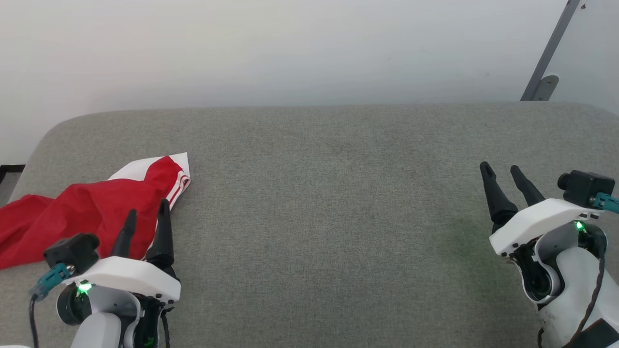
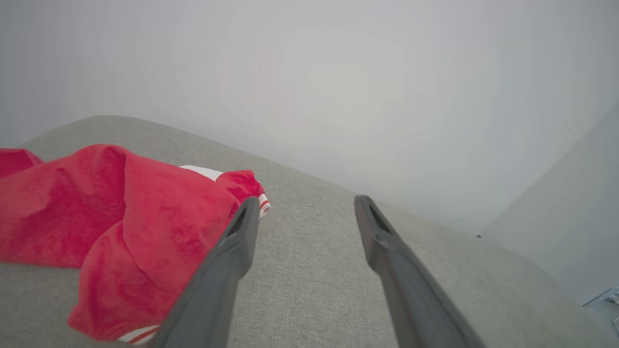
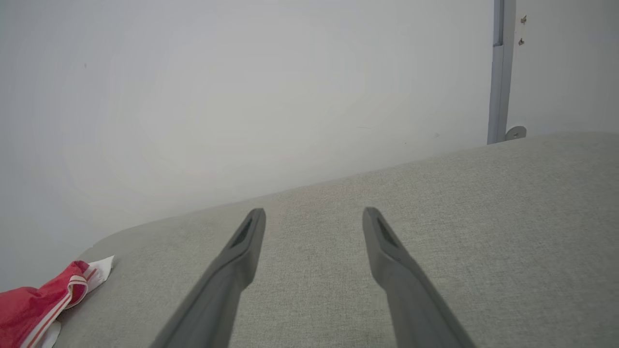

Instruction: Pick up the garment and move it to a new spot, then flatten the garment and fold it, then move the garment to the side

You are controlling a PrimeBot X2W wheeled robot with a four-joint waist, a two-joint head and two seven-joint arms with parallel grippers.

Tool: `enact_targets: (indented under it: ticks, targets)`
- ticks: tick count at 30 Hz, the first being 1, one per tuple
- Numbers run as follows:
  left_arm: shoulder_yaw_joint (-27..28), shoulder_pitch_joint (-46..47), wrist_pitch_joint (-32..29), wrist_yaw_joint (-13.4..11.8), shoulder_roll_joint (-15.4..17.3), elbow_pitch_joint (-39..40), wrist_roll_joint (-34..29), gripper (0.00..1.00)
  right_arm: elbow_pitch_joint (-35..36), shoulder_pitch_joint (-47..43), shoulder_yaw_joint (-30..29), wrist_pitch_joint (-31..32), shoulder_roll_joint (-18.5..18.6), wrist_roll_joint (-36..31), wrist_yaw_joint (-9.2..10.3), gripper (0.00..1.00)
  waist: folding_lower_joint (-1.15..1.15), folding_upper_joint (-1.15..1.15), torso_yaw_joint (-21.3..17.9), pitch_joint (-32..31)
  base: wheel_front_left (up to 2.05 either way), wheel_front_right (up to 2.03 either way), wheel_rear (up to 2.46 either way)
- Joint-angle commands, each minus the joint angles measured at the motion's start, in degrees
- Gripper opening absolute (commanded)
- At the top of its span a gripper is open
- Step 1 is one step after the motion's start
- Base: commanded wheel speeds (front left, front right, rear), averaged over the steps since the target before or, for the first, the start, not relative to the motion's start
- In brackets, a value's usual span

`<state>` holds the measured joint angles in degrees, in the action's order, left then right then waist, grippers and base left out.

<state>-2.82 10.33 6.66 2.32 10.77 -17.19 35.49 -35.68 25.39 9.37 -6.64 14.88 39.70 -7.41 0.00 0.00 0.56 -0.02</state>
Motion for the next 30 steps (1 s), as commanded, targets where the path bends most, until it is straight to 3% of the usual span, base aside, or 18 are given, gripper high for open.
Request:
enact_targets:
  ticks: [1, 30]
  targets:
    - [-0.22, 1.65, 0.57, -0.23, 0.49, 0.70, -1.35, 1.00, 0.04, 1.91, 0.11, -0.53, 0.48, -1.40, -0.10, 1.00, 0.00, 0.00, 0.00, -0.02, 0.00, 0.00, 0.00]
    - [-0.26, 0.79, 4.73, -0.72, 0.52, -1.57, -15.47, 1.00, 5.70, -3.58, -3.93, -4.74, 0.39, -13.58, -0.11, 1.00, 0.00, 0.00, 0.00, -0.76, 0.00, 0.00, 0.00]
